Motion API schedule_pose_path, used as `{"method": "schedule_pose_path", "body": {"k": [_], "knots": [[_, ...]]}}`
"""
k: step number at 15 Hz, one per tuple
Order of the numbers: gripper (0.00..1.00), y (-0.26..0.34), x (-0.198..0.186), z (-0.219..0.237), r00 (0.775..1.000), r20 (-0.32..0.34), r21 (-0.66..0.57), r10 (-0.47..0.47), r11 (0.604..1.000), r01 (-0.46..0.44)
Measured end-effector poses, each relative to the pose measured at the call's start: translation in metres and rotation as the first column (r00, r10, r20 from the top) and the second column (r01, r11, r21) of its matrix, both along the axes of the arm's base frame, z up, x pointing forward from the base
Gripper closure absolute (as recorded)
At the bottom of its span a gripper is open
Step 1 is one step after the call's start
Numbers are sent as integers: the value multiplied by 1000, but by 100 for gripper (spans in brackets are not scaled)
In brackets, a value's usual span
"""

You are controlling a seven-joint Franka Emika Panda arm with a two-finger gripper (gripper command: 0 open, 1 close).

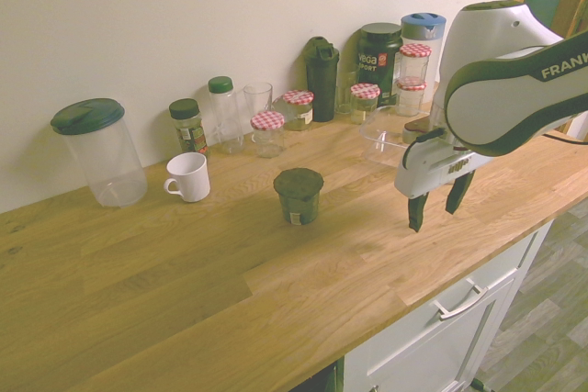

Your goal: Put the cereal into the container

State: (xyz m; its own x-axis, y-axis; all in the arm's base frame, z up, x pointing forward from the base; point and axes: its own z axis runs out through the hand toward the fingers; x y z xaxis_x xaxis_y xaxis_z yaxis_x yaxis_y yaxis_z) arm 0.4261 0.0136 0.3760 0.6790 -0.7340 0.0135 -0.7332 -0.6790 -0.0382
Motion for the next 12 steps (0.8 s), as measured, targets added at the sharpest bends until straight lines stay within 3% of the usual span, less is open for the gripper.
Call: {"method": "schedule_pose_path", "body": {"k": [2, 6, 12], "knots": [[0, 3, 2, 1, 1000, 17, -9, -2, 1000, 2], [0, 31, 23, 14, 986, 166, 7, 16, 1000, -18], [0, 93, 78, -8, 964, 253, 68, 77, 993, -97]]}}
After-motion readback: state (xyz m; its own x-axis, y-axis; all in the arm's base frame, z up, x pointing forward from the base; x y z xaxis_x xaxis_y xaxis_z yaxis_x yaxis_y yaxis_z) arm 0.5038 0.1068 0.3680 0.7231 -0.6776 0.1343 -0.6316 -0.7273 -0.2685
